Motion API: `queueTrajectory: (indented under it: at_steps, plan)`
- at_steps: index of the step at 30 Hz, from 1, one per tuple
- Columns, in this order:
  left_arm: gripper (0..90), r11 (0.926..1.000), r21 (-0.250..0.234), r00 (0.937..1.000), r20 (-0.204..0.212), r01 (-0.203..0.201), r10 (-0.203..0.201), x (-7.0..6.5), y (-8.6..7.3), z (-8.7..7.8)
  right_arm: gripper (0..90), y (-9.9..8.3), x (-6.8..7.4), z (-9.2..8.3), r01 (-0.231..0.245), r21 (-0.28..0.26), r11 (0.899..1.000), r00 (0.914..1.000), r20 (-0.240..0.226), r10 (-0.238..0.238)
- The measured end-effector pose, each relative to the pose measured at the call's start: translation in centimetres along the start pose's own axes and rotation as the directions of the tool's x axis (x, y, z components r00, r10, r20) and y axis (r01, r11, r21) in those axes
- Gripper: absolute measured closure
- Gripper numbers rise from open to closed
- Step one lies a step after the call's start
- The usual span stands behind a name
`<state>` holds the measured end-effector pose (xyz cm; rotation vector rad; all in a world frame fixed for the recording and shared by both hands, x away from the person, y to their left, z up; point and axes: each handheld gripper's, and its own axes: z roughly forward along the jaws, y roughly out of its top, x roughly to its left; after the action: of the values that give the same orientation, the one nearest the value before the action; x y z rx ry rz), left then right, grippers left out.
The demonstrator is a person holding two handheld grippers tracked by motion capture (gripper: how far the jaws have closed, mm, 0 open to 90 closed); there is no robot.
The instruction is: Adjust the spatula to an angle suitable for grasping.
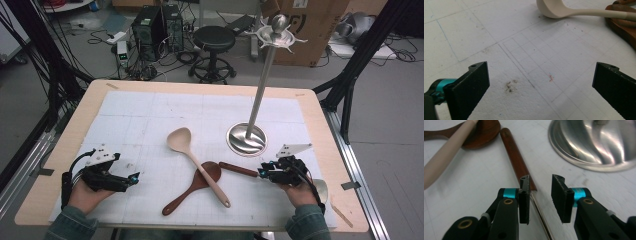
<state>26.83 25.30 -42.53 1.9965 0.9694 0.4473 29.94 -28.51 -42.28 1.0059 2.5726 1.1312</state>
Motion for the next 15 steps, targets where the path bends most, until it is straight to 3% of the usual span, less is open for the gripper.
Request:
queueTrajectory:
  at_steps: [10,15]
  plan:
    - [1.6,1.0,0.001,1.0,0.003,-0.001,0.001,0.0,0.0,0.0,59.3,1.3,0.7,2.2,0.053,0.033,0.998,0.9978,-0.043,-0.051]
    - [1.6,1.0,0.0,1.0,0.003,-0.002,0.002,-0.1,0.0,0.1,58.3,1.5,0.9,2.9,0.057,0.043,0.997,0.997,-0.055,-0.055]
